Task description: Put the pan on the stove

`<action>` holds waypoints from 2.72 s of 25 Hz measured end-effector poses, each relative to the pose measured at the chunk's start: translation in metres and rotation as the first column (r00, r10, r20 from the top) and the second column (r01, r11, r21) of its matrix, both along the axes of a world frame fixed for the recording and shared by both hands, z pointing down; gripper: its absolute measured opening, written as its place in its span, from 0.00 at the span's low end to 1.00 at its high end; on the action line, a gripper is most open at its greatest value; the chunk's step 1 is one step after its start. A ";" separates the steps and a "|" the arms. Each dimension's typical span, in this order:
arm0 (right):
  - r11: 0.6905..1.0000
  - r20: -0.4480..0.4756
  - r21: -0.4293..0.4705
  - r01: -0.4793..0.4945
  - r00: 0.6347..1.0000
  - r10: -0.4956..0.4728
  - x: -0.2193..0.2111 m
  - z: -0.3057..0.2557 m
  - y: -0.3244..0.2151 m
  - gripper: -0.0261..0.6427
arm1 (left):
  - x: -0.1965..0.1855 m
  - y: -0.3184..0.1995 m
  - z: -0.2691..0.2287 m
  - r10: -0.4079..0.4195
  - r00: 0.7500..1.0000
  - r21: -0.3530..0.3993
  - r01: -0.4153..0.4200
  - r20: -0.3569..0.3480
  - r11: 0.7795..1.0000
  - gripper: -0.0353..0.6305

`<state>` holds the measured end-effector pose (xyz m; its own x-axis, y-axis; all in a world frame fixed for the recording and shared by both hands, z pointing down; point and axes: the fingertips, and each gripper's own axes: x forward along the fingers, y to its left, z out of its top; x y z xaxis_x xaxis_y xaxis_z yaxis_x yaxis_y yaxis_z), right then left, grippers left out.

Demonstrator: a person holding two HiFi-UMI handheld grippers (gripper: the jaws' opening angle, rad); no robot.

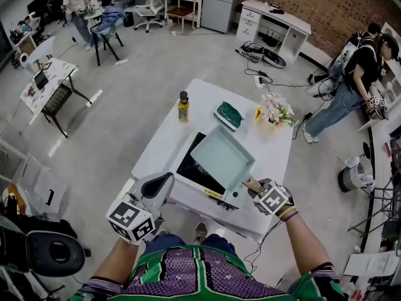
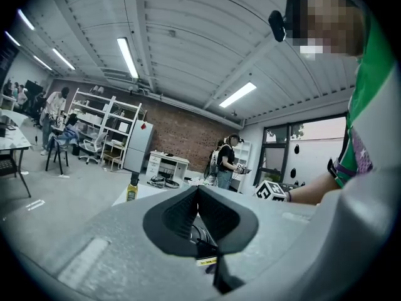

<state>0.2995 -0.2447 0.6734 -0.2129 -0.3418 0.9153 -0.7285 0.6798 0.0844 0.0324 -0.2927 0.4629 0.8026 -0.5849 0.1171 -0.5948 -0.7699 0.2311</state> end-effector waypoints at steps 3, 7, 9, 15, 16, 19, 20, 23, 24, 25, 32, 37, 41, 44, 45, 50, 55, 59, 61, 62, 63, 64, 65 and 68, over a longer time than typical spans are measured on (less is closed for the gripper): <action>0.999 0.000 -0.018 0.031 1.000 -0.031 0.000 0.010 -0.005 0.11 | 0.002 0.000 0.004 -0.023 1.000 -0.009 0.023 -0.003 1.000 0.08; 0.997 -0.006 -0.041 0.067 0.998 -0.067 0.000 0.017 -0.013 0.11 | 0.006 0.000 0.006 -0.043 0.999 -0.011 0.043 0.000 0.999 0.08; 0.995 -0.012 -0.044 0.090 0.996 -0.090 0.000 0.020 -0.019 0.11 | 0.006 0.000 0.008 -0.052 0.999 -0.013 0.052 0.000 0.999 0.08; 0.988 -0.026 -0.084 0.130 0.991 -0.132 0.004 0.029 -0.026 0.11 | 0.005 0.003 0.013 -0.080 0.997 -0.020 0.080 0.002 0.997 0.08; 0.987 -0.027 -0.092 0.135 0.990 -0.138 0.004 0.030 -0.026 0.11 | 0.005 0.003 0.014 -0.083 0.997 -0.021 0.083 0.003 0.996 0.08; 0.983 -0.033 -0.107 0.152 0.987 -0.156 0.006 0.032 -0.027 0.11 | 0.003 0.002 0.015 -0.095 0.995 -0.024 0.095 0.002 0.995 0.08; 0.982 -0.034 -0.108 0.158 0.986 -0.163 0.006 0.032 -0.029 0.11 | 0.003 0.002 0.015 -0.099 0.995 -0.025 0.099 0.001 0.995 0.08; 0.978 -0.045 -0.109 0.176 0.982 -0.182 0.005 0.035 -0.031 0.11 | 0.002 0.002 0.015 -0.105 0.995 -0.026 0.105 0.000 0.994 0.08; 0.977 -0.049 -0.111 0.181 0.981 -0.187 0.004 0.035 -0.032 0.11 | 0.002 0.003 0.015 -0.106 0.994 -0.026 0.106 0.000 0.994 0.08; 0.976 -0.051 -0.111 0.186 0.980 -0.192 0.003 0.035 -0.032 0.11 | 0.001 0.003 0.015 -0.107 0.994 -0.026 0.107 -0.001 0.994 0.08; 0.970 -0.067 -0.136 0.203 0.975 -0.214 0.000 0.036 -0.037 0.11 | -0.003 0.004 0.014 -0.115 0.993 -0.029 0.115 -0.001 0.993 0.08; 0.964 -0.089 -0.155 0.214 0.969 -0.230 0.001 0.038 -0.040 0.11 | -0.005 0.005 0.016 -0.121 0.993 -0.033 0.121 -0.003 0.992 0.08; 0.963 -0.090 -0.164 0.213 0.969 -0.230 0.000 0.043 -0.043 0.11 | -0.003 0.006 0.016 -0.116 0.993 -0.031 0.115 -0.002 0.993 0.08; 0.960 -0.098 -0.171 0.221 0.966 -0.240 -0.001 0.043 -0.045 0.11 | -0.004 0.006 0.015 -0.115 0.993 -0.031 0.115 0.000 0.993 0.08; 0.959 -0.103 -0.173 0.223 0.964 -0.243 0.000 0.042 -0.045 0.11 | -0.004 0.007 0.014 -0.115 0.993 -0.032 0.115 -0.001 0.993 0.08; 0.955 -0.122 -0.180 0.237 0.958 -0.260 0.002 0.041 -0.049 0.11 | -0.005 0.005 0.014 -0.117 0.993 -0.035 0.117 -0.003 0.993 0.08; 0.952 -0.127 -0.177 0.251 0.953 -0.275 0.001 0.043 -0.054 0.11 | -0.006 0.003 0.017 -0.119 0.993 -0.042 0.119 -0.005 0.992 0.08; 0.951 -0.134 -0.174 0.253 0.951 -0.278 0.001 0.043 -0.055 0.12 | -0.006 0.003 0.018 -0.120 0.993 -0.047 0.119 -0.009 0.992 0.08; 0.953 -0.131 -0.168 0.253 0.952 -0.276 0.002 0.044 -0.055 0.13 | -0.007 0.001 0.018 -0.119 0.993 -0.048 0.119 -0.010 0.992 0.08; 0.954 -0.125 -0.163 0.253 0.953 -0.275 0.001 0.045 -0.056 0.13 | -0.007 0.001 0.018 -0.118 0.993 -0.047 0.118 -0.011 0.992 0.08; 0.954 -0.118 -0.157 0.253 0.955 -0.273 0.000 0.045 -0.056 0.13 | -0.007 0.000 0.018 -0.118 0.993 -0.046 0.117 -0.011 0.992 0.08; 0.955 -0.111 -0.152 0.253 0.956 -0.271 -0.001 0.045 -0.056 0.13 | -0.007 0.000 0.017 -0.117 0.993 -0.045 0.116 -0.011 0.992 0.08; 0.957 -0.106 -0.146 0.252 0.958 -0.268 -0.002 0.045 -0.056 0.13 | -0.007 0.000 0.017 -0.117 0.993 -0.044 0.116 -0.011 0.992 0.08; 0.964 -0.082 -0.130 0.234 0.966 -0.246 -0.002 0.046 -0.056 0.16 | -0.006 0.002 0.018 -0.115 0.993 -0.047 0.114 -0.012 0.992 0.08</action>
